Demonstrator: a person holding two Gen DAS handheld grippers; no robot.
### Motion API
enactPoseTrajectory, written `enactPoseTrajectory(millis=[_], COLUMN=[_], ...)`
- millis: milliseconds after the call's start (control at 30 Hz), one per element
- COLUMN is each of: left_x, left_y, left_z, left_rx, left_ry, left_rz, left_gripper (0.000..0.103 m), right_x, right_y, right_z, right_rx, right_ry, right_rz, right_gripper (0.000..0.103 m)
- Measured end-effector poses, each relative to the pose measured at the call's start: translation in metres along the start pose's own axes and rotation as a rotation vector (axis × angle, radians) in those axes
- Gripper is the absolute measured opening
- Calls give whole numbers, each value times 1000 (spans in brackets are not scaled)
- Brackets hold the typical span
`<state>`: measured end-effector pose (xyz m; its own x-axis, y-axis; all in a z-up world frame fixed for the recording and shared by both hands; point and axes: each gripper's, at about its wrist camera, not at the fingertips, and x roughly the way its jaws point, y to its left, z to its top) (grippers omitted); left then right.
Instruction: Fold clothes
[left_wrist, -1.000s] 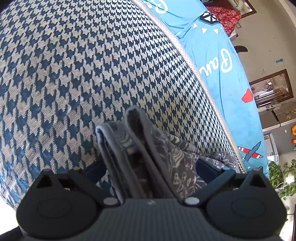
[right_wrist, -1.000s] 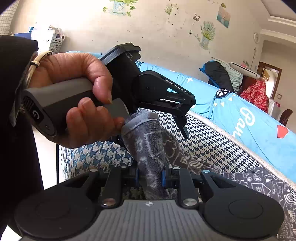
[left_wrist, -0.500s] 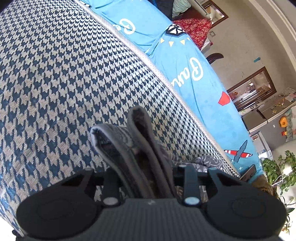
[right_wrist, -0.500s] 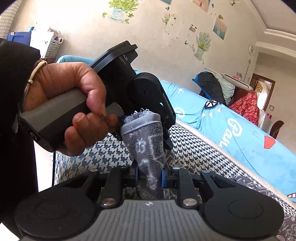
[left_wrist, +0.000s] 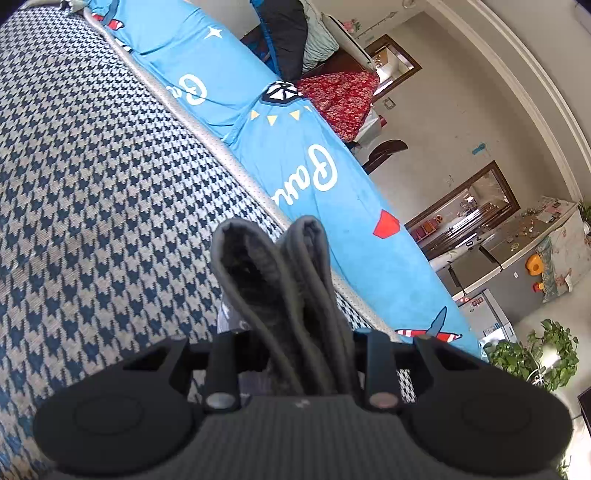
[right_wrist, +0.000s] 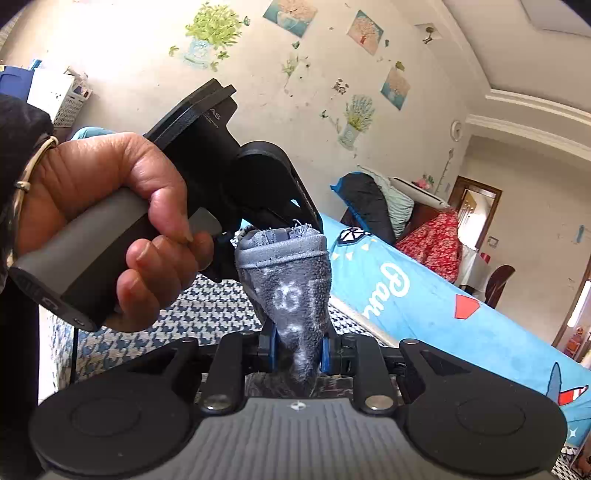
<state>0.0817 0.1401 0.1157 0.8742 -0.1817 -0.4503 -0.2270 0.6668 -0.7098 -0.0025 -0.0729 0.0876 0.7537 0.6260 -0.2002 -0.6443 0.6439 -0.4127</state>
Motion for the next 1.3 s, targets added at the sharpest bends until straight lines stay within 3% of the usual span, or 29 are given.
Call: enactPoseTrajectory(millis=[267, 567, 667, 733, 800, 867, 1033, 1167, 1300], left_x=[31, 129, 161, 176, 185, 183, 154, 127, 114], left_y=[-93, -153, -157, -154, -149, -147, -143, -122, -92], left_z=[-18, -81, -99, -103, -103, -99, -88, -84, -75], left_rx=[145, 263, 280, 266, 248, 238, 310, 348, 302], left_ry=[5, 138, 165, 181, 190, 196, 152, 122, 112], left_rz=[-43, -64, -56, -52, -53, -81, -93, -61, -24], left_gripper=[27, 31, 35, 44, 64, 69, 77, 78, 78], right_x=[-17, -24, -24, -21, -18, -13, -6, -12, -25], right_y=[-55, -123, -139, -148, -156, -163, -176, -187, -196], right_z=[-3, -44, -57, -64, -70, -78, -92, -92, -88], right_rx=[30, 295, 370, 409, 447, 509, 637, 657, 639], right_ry=[-36, 139, 201, 236, 270, 299, 378, 390, 367], right_rz=[-150, -250, -278, -282, -285, -282, -324, -427, -547], right_gripper=[20, 20, 20, 20, 22, 25, 38, 52, 55])
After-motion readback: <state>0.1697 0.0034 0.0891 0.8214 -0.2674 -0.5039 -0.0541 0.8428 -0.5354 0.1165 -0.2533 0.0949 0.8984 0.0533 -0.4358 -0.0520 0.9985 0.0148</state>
